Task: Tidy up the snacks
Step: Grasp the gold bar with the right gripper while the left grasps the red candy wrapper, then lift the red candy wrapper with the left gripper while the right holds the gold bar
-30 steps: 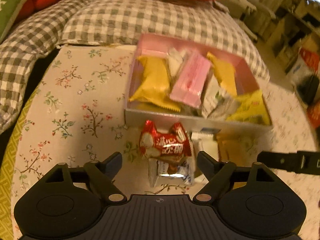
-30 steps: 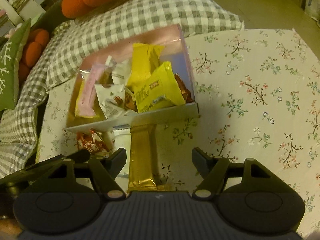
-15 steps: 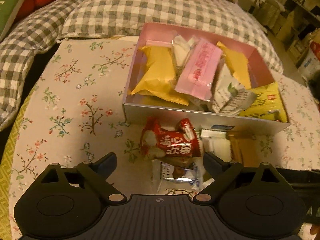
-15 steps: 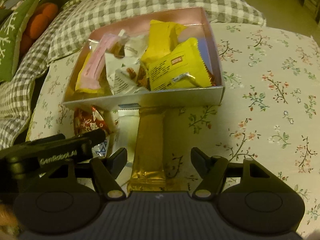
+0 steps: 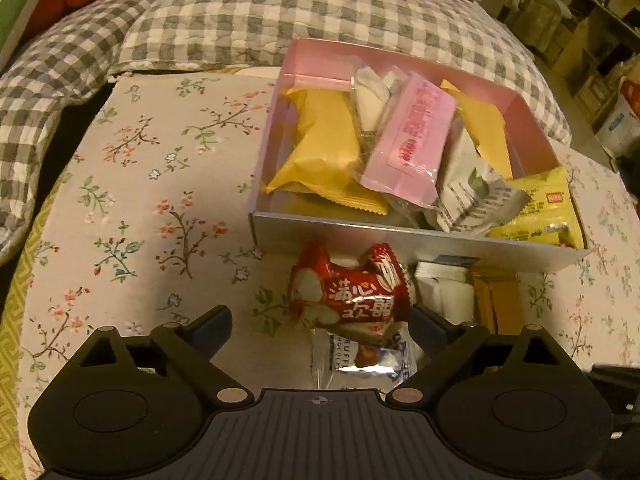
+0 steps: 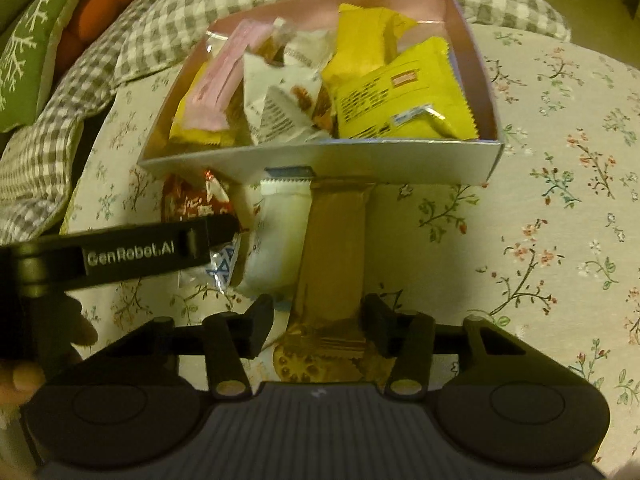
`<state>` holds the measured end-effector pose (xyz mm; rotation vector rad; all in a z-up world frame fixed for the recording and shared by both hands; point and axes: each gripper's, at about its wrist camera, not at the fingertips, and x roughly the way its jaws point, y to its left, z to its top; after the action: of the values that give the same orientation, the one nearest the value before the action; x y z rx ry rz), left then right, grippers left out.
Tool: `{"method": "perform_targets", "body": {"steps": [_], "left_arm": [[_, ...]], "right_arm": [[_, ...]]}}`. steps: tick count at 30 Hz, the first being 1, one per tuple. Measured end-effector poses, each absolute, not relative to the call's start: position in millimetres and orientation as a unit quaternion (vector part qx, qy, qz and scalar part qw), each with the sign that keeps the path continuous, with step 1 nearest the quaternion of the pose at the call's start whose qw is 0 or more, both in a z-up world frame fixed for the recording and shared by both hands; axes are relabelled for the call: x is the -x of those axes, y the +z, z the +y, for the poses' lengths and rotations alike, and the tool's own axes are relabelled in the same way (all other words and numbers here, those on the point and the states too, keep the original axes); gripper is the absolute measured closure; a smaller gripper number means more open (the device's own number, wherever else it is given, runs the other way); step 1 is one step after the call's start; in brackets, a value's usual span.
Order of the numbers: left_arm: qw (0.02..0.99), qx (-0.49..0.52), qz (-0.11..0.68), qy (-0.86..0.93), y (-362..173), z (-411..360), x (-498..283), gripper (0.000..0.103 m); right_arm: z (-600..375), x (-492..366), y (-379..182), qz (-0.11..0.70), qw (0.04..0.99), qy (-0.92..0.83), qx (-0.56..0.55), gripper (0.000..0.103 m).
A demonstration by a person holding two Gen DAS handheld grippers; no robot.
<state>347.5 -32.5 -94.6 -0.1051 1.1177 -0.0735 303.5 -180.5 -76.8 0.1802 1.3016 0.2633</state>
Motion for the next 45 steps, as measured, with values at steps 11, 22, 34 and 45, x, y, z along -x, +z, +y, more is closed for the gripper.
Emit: {"method": "perform_targets", "body": {"steps": [11, 22, 34, 45], "left_arm": [[0.847, 0.042, 0.527, -0.052, -98, -38, -358, 0.006], [0.85, 0.022, 0.521, -0.074, -102, -38, -362, 0.008], [0.846, -0.005, 0.522, -0.105, -101, -42, -351, 0.049], [0.836, 0.018, 0.534, -0.125, -96, -35, -342, 0.085]], "right_arm": [[-196, -308, -72, 0.598, 0.79, 0.106, -0.089, 0.073], [-205, -305, -66, 0.585, 0.799, 0.1, -0.095, 0.077], [-205, -304, -60, 0.574, 0.807, 0.099, -0.096, 0.093], [-210, -302, -52, 0.568, 0.81, 0.096, -0.107, 0.095]]}}
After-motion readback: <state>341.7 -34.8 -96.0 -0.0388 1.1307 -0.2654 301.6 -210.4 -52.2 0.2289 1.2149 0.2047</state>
